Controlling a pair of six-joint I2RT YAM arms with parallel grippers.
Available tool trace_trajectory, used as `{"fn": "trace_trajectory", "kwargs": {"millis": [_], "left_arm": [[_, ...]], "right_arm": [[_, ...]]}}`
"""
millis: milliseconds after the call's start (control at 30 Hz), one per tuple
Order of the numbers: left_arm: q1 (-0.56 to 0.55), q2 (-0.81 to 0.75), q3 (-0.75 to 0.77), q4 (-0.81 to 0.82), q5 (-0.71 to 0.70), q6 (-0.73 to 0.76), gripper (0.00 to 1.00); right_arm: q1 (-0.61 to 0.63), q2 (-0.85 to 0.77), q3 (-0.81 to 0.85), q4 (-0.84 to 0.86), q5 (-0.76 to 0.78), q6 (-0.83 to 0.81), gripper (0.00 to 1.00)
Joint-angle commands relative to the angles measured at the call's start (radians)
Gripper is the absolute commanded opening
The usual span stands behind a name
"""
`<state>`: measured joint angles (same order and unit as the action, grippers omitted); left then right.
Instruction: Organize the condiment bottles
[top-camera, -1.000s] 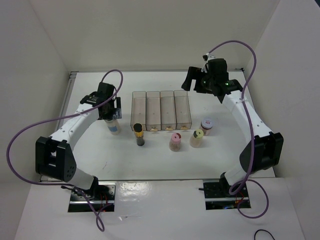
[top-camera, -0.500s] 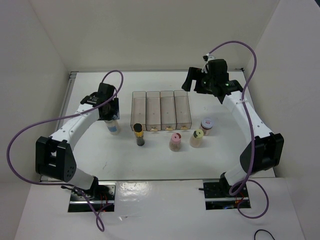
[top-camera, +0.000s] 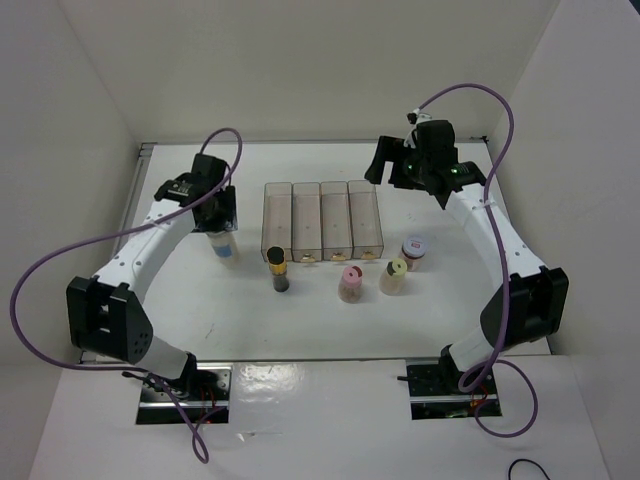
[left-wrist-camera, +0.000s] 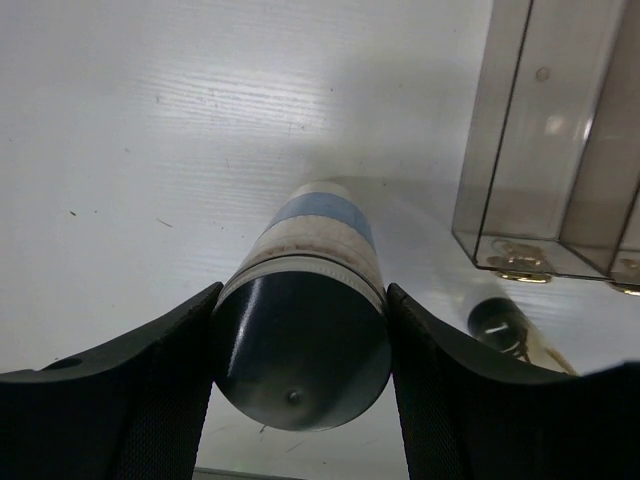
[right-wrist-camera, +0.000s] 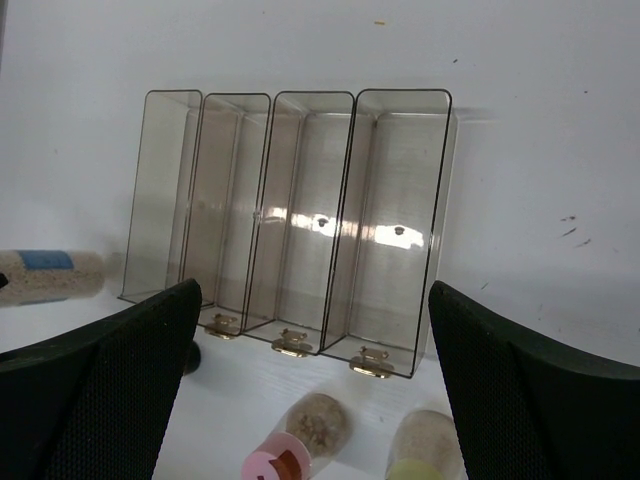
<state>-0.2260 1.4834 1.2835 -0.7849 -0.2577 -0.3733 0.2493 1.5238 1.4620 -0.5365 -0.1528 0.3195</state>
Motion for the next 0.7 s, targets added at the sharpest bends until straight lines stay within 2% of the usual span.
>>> {"fn": "trace_trajectory", "kwargs": {"millis": [0,133,433,667], "left_arm": [[-0.001,-0.041,0.144,0.001,-0.02,-0.006,0.37],[-0.001,-0.018,0.278,-0.037,-0.02,0.022,0.37],[-0.047,0.185,0.603,-0.056,0.028,0.062,0.37],[-0.122,0.316,0.756,-0.056,0.028,0.082,0.37]], "right_arm": [[0.008,-0.04,-0.012,0.026,0.016,0.003,0.98],[0.008,-0.04,-0.012,0.026,0.025,0.003,0.98],[0.008,-0.031,-0.012,0.026,0.044,0.012,0.98],[-0.001,-0.031,-0.012,0.026,0.055,0.003,0.98]]}}
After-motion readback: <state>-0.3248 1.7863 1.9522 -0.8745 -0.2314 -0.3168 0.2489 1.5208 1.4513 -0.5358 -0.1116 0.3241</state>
